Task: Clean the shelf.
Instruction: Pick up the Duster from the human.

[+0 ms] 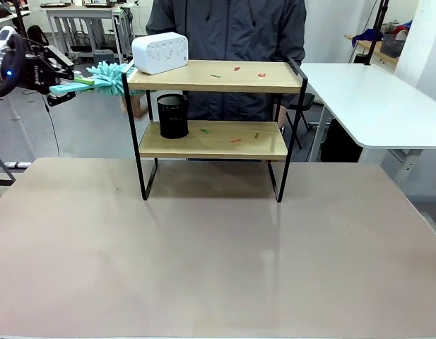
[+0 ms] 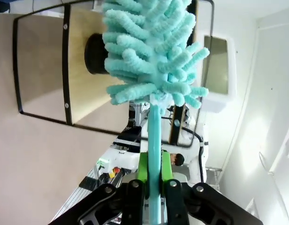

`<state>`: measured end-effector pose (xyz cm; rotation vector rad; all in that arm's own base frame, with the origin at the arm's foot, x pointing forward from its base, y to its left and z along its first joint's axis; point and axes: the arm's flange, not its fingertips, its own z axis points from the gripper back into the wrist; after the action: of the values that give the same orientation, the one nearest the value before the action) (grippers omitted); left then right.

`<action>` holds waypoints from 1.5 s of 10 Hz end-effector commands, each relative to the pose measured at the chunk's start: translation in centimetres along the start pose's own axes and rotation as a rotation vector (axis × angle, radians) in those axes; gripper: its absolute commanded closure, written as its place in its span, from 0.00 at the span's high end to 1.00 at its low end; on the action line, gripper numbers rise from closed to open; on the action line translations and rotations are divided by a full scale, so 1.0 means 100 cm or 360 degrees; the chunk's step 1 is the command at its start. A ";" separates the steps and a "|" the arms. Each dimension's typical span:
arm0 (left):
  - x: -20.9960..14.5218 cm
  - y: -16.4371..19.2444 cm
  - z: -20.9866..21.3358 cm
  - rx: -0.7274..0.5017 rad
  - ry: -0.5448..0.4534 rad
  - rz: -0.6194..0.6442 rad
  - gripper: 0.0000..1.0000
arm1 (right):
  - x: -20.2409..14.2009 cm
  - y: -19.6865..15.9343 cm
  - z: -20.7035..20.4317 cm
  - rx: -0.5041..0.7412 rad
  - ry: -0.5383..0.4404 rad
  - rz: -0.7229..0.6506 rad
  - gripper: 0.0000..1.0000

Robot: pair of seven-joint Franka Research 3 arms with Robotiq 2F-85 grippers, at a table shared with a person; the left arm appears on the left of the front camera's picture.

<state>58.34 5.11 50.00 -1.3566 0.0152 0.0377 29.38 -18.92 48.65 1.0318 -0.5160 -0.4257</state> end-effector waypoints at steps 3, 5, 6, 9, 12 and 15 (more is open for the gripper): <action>-0.133 -0.012 0.092 0.0411 -0.0074 -0.0439 0.00 | 0.002 0.000 -0.002 0.0037 -0.0018 0.0043 1.00; -0.204 0.005 0.112 0.0657 0.0107 -0.0703 0.00 | 0.002 0.000 -0.002 0.0037 -0.0018 0.0043 1.00; -0.229 0.014 0.115 0.0768 0.0135 -0.0879 0.00 | 0.002 0.000 -0.002 0.0037 -0.0018 0.0043 1.00; -0.260 0.039 0.111 0.1031 0.0322 -0.1325 0.00 | 0.002 0.000 -0.002 0.0037 -0.0018 0.0043 1.00; -0.252 0.025 0.129 0.0940 0.0340 -0.1039 0.00 | 0.002 0.000 -0.002 0.0037 -0.0018 0.0043 1.00; -0.252 0.025 0.129 0.0940 0.0340 -0.1039 0.00 | 0.002 0.000 -0.002 0.0037 -0.0018 0.0043 1.00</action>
<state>32.83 17.83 50.65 -0.6996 -0.2072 -0.6232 29.40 -18.92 48.63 1.0298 -0.5148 -0.4261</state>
